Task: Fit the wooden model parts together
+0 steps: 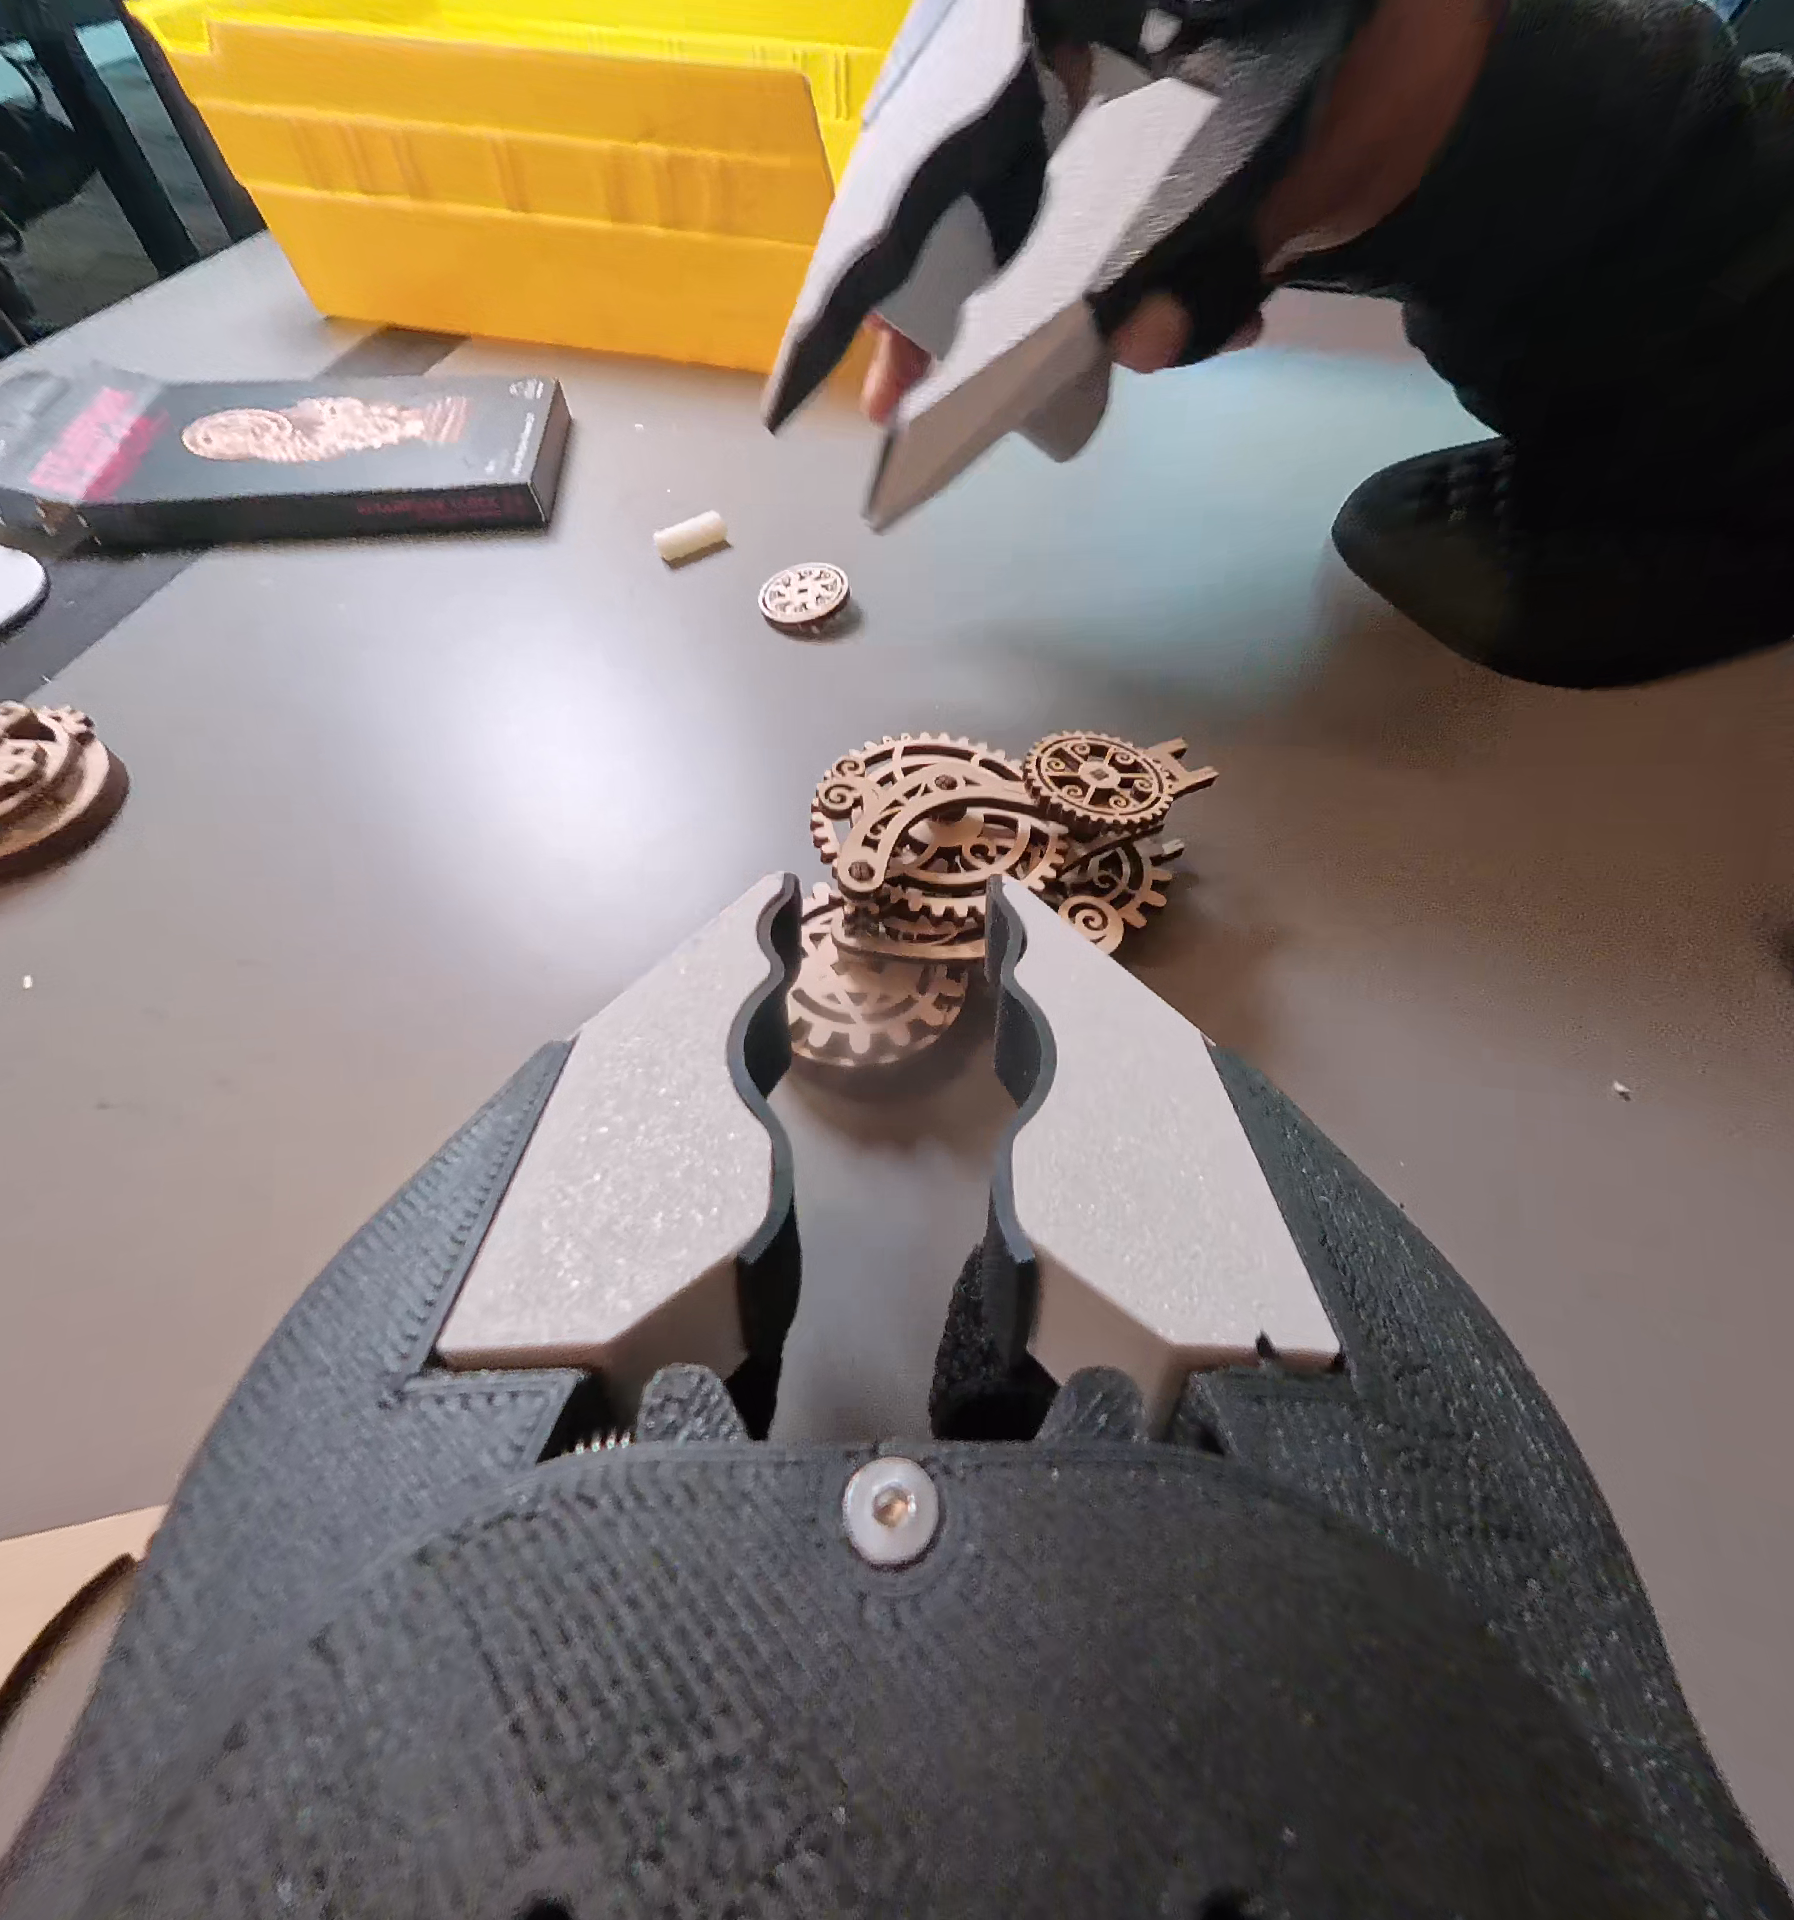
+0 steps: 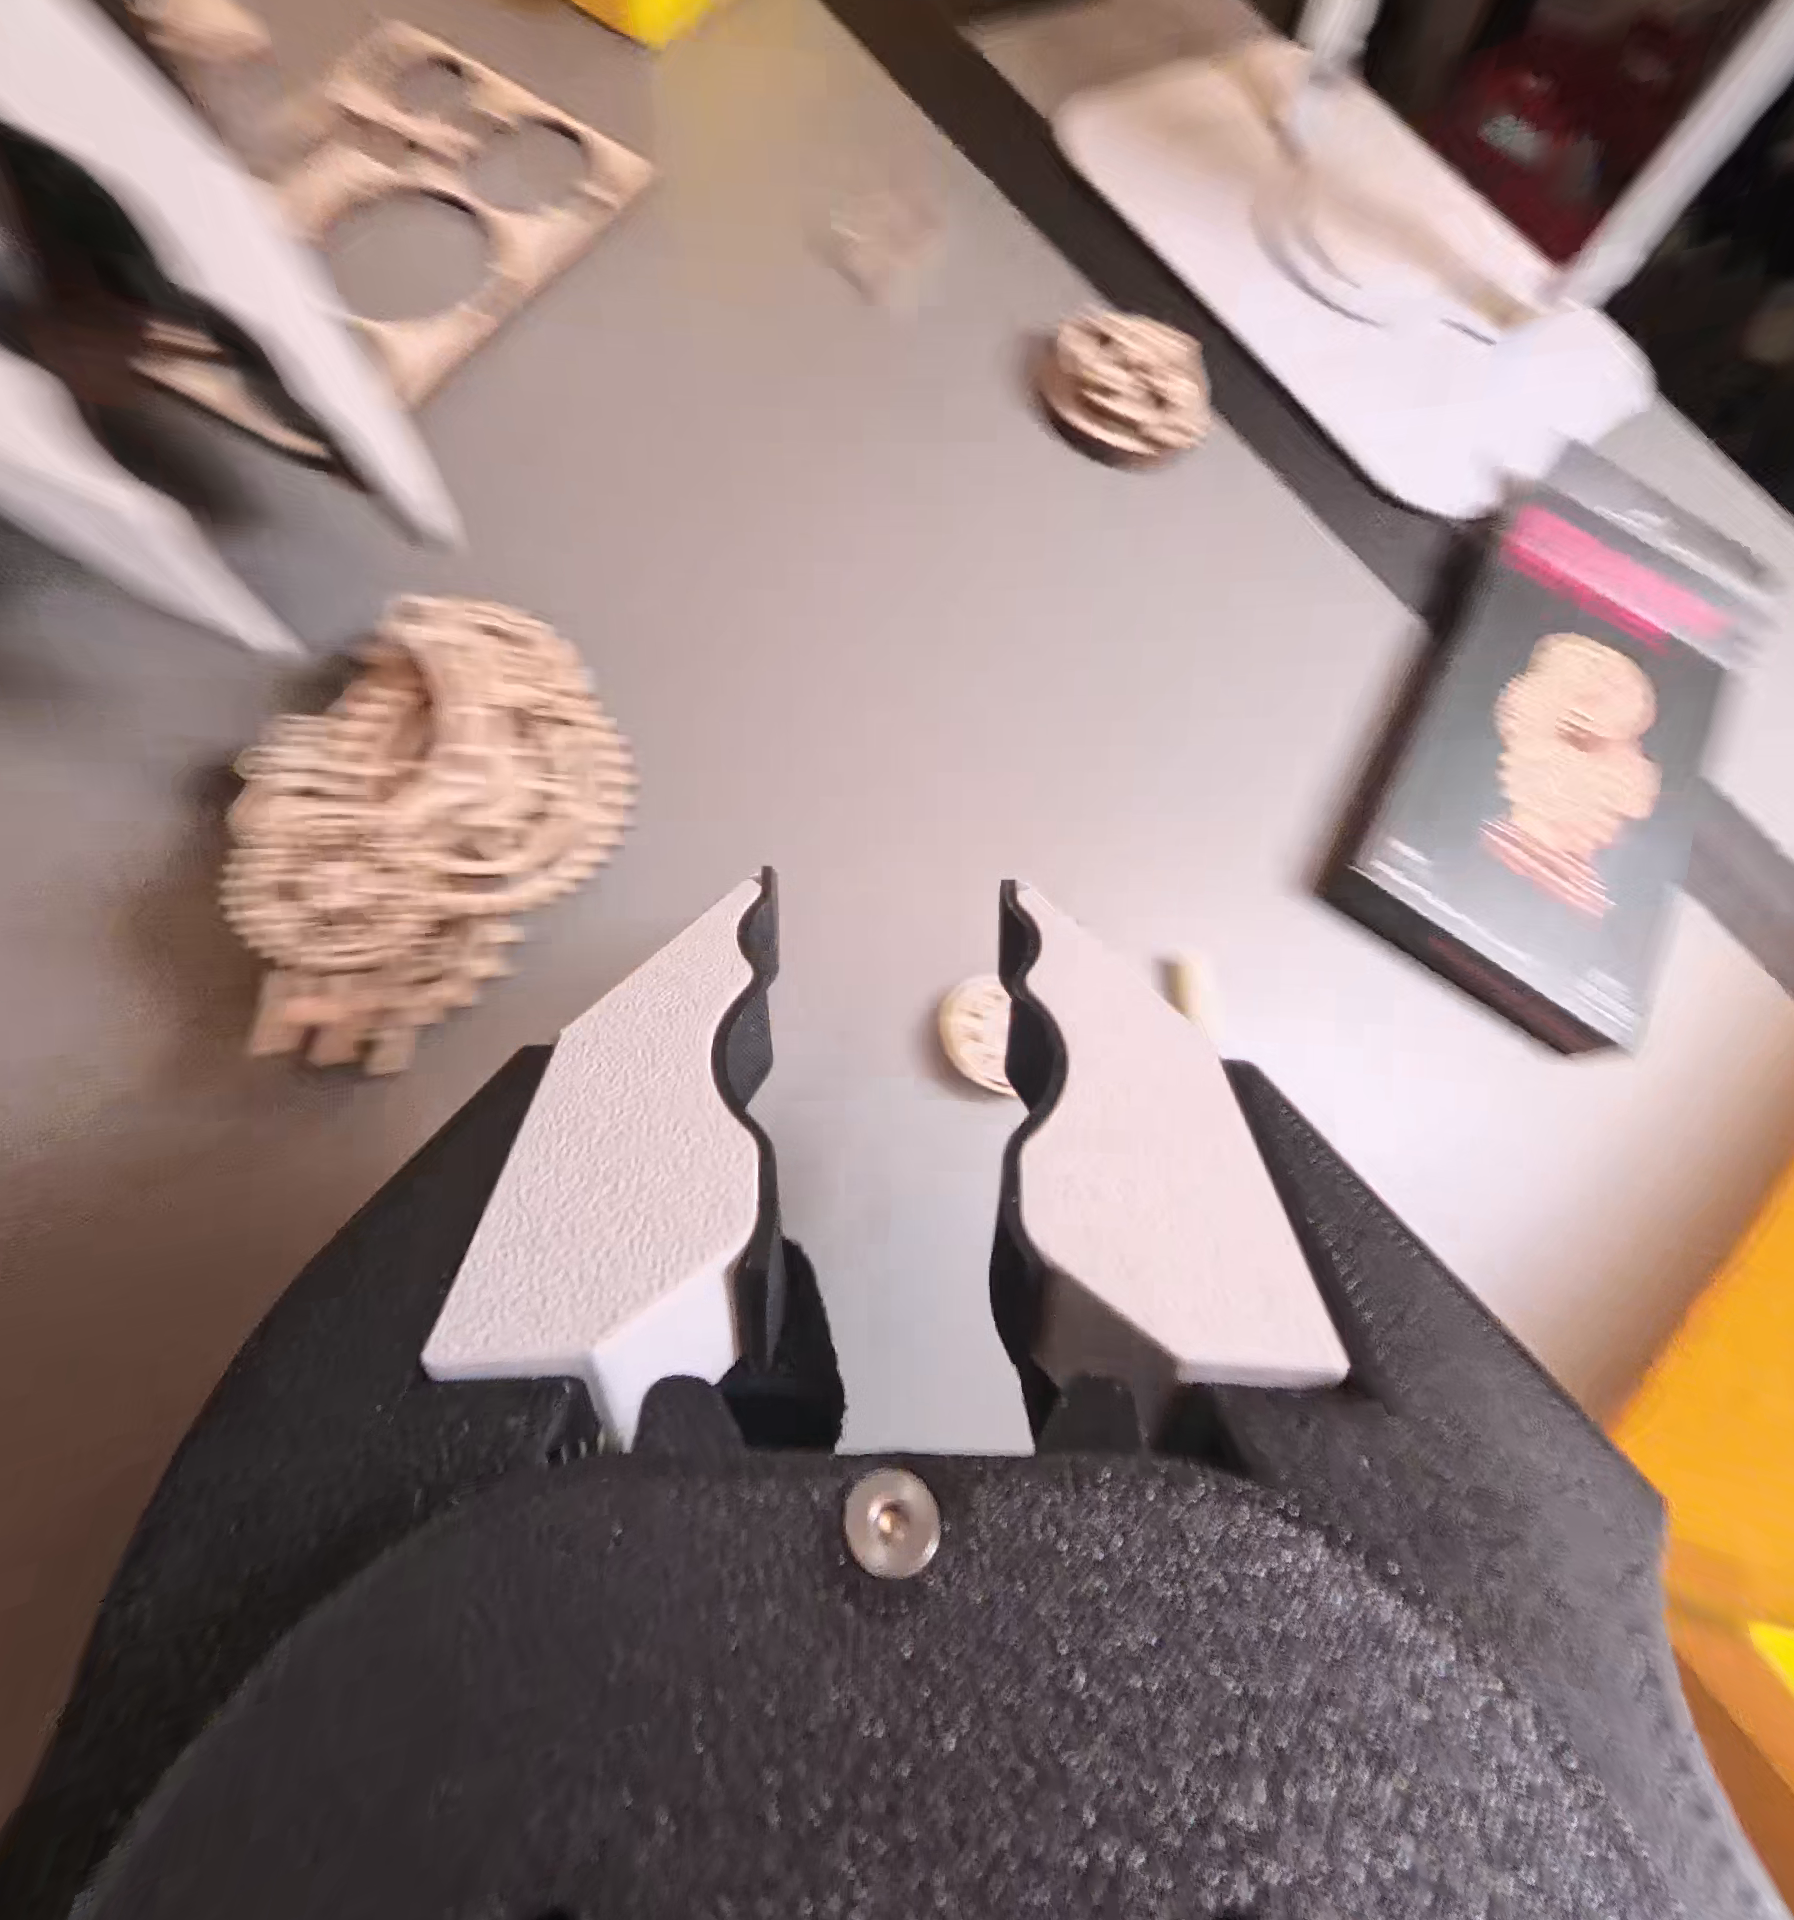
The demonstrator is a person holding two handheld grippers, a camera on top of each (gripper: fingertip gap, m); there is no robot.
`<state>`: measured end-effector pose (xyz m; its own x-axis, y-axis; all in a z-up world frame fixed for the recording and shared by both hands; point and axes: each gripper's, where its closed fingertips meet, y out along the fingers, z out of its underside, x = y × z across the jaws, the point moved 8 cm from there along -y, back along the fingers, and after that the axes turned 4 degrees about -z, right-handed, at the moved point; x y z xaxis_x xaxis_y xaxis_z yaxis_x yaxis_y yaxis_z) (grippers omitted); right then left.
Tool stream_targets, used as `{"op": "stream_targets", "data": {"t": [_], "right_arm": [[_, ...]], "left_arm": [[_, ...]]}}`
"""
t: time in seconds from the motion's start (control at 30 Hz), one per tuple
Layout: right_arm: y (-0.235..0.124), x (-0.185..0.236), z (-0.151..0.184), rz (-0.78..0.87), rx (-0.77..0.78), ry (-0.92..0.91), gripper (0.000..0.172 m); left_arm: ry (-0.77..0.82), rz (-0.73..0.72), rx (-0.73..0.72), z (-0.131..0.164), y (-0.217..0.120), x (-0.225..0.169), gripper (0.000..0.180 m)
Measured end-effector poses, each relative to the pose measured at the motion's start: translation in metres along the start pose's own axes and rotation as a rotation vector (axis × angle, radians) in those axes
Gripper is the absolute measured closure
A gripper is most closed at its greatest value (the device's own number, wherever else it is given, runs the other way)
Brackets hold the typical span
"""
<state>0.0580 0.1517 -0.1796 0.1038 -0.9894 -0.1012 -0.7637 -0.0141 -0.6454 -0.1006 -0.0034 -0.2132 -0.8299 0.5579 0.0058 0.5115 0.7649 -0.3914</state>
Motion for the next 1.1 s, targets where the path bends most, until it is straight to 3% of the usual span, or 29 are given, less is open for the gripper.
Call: {"op": "stream_targets", "data": {"t": [0.1, 0.23, 0.33, 0.7, 0.87, 1.1], "right_arm": [[0.001, 0.047, -0.008, -0.253, 0.057, -0.052, 0.125], [0.019, 0.083, -0.007, -0.304, 0.143, -0.156, 0.122], [0.028, 0.083, -0.004, -0.263, 0.165, -0.174, 0.137], [0.025, 0.092, 0.003, -0.415, 0.022, -0.432, 0.138], [0.022, 0.097, 0.005, -0.463, 0.001, -0.472, 0.138], [0.021, 0.106, 0.007, -0.565, -0.012, -0.475, 0.138]], "left_arm": [[0.054, -0.007, -0.046, -0.007, -0.001, -0.005, 0.149], [0.118, 0.032, -0.058, -0.011, 0.003, -0.019, 0.155], [0.173, 0.040, -0.016, -0.009, 0.009, -0.025, 0.156], [0.433, -0.005, 0.199, -0.009, 0.021, -0.053, 0.162], [0.458, 0.011, 0.258, -0.015, 0.016, -0.057, 0.173], [0.545, 0.094, 0.295, -0.025, 0.010, -0.061, 0.160]]}}
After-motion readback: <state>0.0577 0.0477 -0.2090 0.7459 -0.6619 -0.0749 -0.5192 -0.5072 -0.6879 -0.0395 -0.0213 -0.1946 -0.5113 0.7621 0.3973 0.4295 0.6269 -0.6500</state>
